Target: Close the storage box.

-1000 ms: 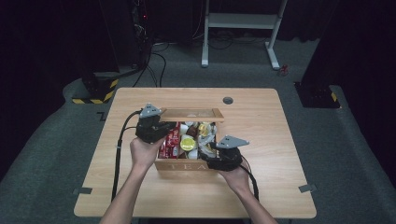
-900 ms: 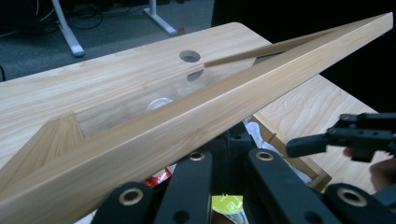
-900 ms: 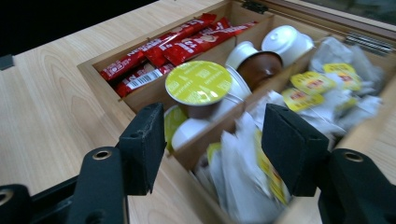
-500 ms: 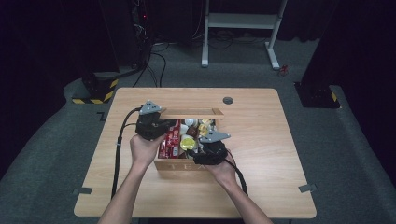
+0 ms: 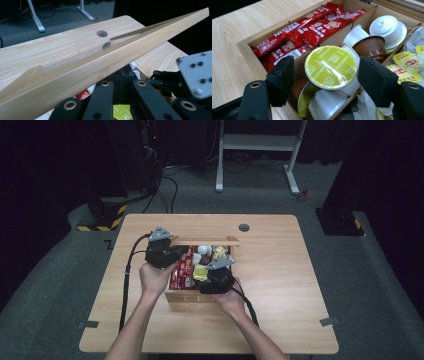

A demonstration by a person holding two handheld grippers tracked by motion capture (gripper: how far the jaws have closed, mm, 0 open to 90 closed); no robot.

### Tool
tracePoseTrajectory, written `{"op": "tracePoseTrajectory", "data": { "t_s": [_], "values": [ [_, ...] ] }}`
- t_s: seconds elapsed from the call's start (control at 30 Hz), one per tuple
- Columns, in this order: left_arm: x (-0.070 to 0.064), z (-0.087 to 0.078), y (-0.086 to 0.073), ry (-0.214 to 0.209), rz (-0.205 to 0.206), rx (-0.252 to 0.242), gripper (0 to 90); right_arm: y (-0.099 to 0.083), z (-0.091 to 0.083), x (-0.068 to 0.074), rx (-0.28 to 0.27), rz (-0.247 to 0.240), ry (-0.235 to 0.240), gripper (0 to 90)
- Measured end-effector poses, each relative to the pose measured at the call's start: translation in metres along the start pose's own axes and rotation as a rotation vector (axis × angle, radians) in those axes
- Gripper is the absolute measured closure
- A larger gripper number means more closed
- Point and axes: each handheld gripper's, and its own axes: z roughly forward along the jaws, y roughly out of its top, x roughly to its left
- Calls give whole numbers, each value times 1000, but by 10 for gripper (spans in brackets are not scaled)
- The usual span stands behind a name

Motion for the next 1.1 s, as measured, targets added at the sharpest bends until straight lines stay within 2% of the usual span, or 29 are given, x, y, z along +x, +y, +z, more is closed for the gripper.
{"op": "tracePoseTrajectory", "data": {
  "t_s": [0.23, 0.4, 0.5, 0.87, 1.1],
  "values": [
    [0, 0, 1, -2, -4, 0, 900, 4, 7, 0, 30, 12, -13, 310],
    [1, 0, 1, -8, -7, 0, 900, 5, 13, 2, 70, 25, -29, 336],
    [1, 0, 0, -8, -6, 0, 900, 5, 13, 1, 65, 22, -41, 367],
    [0, 0, -1, -7, 0, -2, 900, 5, 10, 4, 50, 15, -59, 374],
    [0, 0, -3, -7, 2, -1, 900, 5, 5, 2, 33, 16, -51, 374]
  ]
}}
